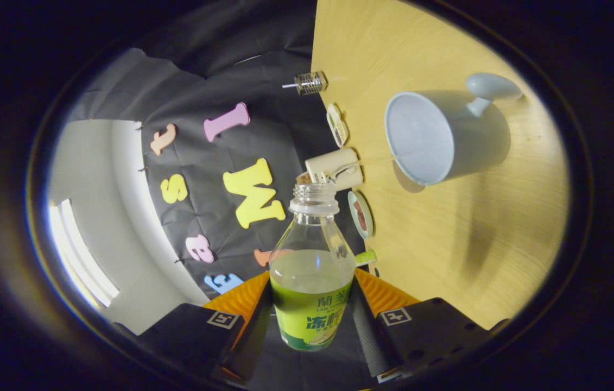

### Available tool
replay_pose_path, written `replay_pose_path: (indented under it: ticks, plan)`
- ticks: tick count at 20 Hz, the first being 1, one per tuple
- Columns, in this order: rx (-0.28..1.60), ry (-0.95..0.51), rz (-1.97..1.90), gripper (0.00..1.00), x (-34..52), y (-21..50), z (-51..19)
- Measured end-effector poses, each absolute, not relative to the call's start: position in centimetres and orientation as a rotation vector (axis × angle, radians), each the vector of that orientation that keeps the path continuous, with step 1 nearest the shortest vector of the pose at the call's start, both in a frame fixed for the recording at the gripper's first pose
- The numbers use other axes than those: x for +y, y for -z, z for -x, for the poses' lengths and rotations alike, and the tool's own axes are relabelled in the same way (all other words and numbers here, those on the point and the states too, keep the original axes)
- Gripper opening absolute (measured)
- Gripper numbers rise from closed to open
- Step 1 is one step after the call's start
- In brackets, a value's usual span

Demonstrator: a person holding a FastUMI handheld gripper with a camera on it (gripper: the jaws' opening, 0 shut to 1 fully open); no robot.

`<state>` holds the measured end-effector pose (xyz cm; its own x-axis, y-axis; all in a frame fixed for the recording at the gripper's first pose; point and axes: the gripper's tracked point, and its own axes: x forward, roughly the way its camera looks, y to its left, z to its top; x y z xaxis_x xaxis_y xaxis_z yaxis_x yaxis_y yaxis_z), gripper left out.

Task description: Take the bottle from table, then pour the juice into the cup, finally place the bottle on the coaster

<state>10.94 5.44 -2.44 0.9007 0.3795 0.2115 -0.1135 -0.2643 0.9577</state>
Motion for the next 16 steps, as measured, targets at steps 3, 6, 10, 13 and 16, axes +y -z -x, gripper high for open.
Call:
replay_pose_path:
  ticks: [3, 6, 10, 13, 16]
  plan:
    - [0.178, -0.499, -1.816, 0.79, 5.00, 1.68, -10.68]
    - [0.176, -0.509, -1.833, 0.79, 4.95, 1.79, -10.58]
    - [0.166, -0.524, -1.874, 0.79, 4.67, 1.53, -10.91]
    - [0.167, -0.532, -1.886, 0.79, 4.75, 1.57, -10.87]
    - [0.162, -0.536, -1.888, 0.79, 4.50, 1.63, -10.86]
